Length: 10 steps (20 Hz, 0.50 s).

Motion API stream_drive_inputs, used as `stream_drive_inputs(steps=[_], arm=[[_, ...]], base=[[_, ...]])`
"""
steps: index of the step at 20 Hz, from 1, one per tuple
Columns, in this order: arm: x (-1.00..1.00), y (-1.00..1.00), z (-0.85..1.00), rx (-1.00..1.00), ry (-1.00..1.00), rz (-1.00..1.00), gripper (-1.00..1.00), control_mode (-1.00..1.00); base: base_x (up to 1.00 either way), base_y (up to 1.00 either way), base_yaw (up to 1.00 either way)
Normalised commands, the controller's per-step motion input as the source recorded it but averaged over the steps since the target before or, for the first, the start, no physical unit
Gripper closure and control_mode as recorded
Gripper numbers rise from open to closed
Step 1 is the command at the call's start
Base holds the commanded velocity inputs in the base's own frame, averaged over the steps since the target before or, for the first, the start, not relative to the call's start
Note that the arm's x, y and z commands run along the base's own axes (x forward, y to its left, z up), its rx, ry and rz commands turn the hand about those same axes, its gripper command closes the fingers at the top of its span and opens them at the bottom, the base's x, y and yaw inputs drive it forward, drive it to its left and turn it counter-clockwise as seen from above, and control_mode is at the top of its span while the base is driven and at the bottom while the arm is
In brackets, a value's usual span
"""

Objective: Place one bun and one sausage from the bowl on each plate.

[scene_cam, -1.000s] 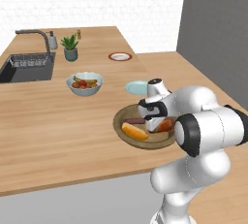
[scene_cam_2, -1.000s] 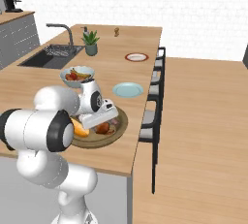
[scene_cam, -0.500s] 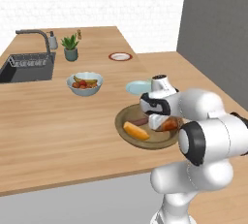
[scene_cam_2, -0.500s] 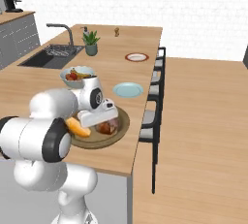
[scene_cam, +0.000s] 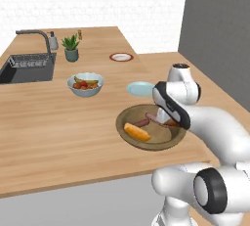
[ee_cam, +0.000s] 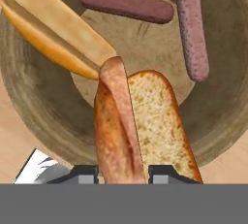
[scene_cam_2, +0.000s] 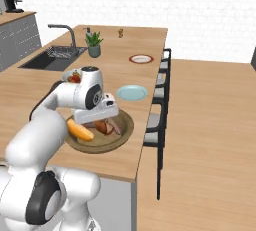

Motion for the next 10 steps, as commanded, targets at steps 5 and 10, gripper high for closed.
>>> stream_drive_inputs(steps=[5, 10], arm=[[-0.47, 0.12, 0.57, 0.18, -0.09, -0.17, 1.0, -1.0], [-0.55, 0.01, 0.46, 0.0, -0.04, 0.0, 1.0, -1.0]], base=[[0.0, 0.0, 0.0], [0.0, 0.0, 0.0]])
